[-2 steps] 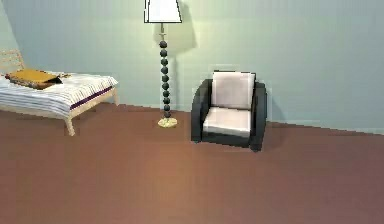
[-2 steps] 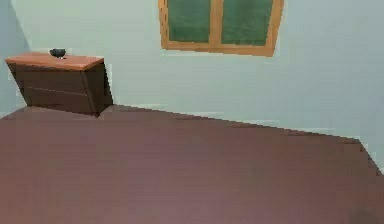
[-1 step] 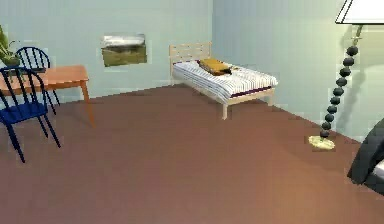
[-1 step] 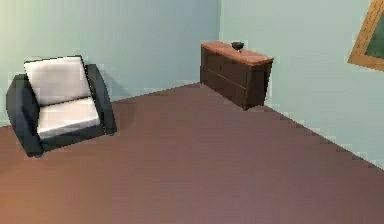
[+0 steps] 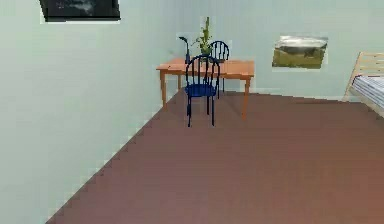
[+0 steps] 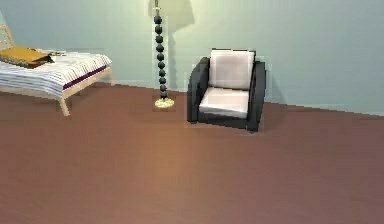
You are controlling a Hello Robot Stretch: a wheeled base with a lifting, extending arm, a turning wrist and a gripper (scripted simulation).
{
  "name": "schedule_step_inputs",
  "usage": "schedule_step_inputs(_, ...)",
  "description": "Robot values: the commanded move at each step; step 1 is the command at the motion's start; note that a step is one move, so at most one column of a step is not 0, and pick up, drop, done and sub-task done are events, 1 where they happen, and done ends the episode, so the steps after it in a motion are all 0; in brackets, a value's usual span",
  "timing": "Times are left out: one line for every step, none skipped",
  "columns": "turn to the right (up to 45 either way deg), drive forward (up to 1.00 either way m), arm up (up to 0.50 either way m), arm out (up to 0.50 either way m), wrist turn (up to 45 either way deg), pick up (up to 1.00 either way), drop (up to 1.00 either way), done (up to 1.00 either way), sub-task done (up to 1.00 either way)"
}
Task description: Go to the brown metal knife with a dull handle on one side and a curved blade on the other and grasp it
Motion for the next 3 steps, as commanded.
schedule_step_inputs(-27.0,0.00,0.00,0.00,0.0,0.00,0.00,0.00,0.00)
schedule_step_inputs(0.0,0.40,0.00,0.00,0.0,0.00,0.00,0.00,0.00)
schedule_step_inputs(45.0,0.00,0.00,0.00,0.0,0.00,0.00,0.00,0.00)
